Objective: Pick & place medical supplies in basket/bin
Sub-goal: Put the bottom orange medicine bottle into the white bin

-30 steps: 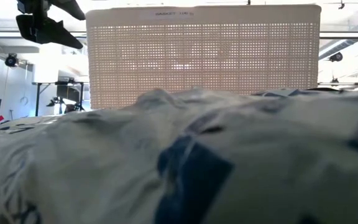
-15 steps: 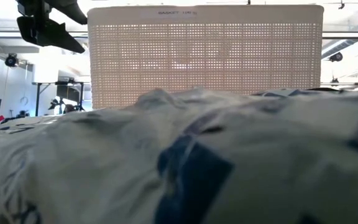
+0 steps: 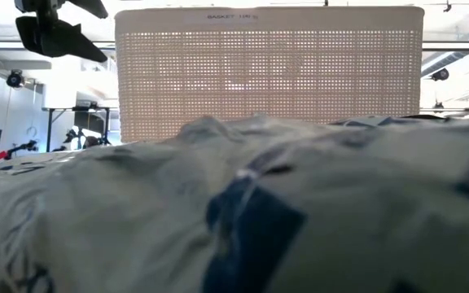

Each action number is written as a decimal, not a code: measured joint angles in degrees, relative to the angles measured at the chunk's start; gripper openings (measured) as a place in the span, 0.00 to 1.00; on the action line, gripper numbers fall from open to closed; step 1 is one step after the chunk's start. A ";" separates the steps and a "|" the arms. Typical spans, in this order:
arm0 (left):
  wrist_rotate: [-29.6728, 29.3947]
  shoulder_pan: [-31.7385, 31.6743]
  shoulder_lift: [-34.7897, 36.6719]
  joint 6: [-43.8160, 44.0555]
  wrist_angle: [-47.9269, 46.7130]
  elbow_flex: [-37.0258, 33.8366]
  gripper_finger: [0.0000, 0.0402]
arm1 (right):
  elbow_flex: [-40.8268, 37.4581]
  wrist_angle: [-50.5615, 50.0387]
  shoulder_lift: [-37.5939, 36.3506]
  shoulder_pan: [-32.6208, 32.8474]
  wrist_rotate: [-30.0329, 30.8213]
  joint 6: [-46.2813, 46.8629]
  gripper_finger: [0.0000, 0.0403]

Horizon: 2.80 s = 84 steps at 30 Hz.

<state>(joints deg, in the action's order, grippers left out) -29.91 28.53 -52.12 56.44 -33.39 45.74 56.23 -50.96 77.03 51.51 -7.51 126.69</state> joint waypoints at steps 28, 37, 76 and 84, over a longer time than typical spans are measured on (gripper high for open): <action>-0.04 0.84 0.00 0.09 0.87 0.00 0.73 | -0.93 1.86 0.00 0.00 0.18 -0.58 0.81; -0.01 0.84 0.00 1.59 1.09 0.00 0.73 | -3.80 5.16 1.15 0.00 3.94 -2.43 0.81; 5.57 4.25 -23.85 5.30 14.39 -0.02 0.73 | 10.14 10.86 17.64 -14.51 18.24 -34.69 0.81; 5.60 0.31 -23.76 -1.63 15.32 0.00 0.73 | 13.39 9.14 20.55 -20.66 26.23 -34.80 0.81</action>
<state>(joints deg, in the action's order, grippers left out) -24.32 28.84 -75.88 54.82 -18.07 45.74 69.61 -41.82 97.58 30.84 18.72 91.90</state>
